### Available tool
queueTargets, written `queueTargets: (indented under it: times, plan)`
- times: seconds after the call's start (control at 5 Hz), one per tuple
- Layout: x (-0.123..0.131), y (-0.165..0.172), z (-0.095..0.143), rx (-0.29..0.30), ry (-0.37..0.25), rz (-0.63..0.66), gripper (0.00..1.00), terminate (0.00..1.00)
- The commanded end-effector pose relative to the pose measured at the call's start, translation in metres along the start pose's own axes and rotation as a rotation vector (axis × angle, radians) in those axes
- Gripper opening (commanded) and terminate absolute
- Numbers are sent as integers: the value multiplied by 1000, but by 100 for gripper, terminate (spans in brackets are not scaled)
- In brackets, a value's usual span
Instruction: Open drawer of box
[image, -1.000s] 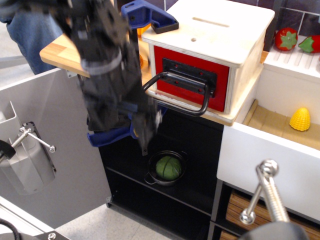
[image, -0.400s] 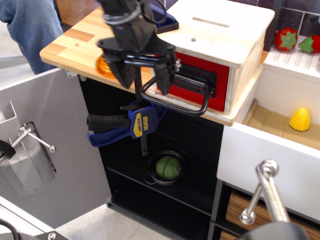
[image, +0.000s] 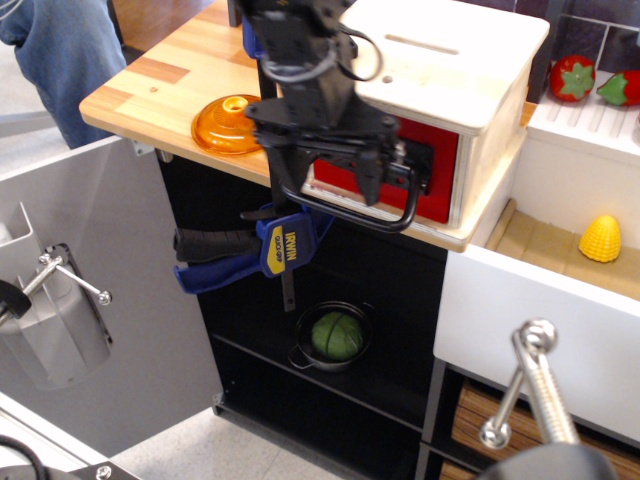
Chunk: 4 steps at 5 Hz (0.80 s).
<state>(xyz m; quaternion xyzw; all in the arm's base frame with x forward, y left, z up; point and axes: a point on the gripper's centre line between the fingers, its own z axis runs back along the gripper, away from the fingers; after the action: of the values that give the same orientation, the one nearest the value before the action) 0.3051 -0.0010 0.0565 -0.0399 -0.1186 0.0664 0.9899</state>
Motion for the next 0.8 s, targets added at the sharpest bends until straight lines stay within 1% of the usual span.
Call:
queueTargets:
  times: [0.0,0.2,0.4,0.6]
  plan:
    - [13,1,-14,68,-47,-29,100,0]
    - [7,2,-26,99,-30,-46,100,0]
    - [-9,0,-30,116,41,-62,100,0]
    - [-37,2,-28,116,123,-90,100,0]
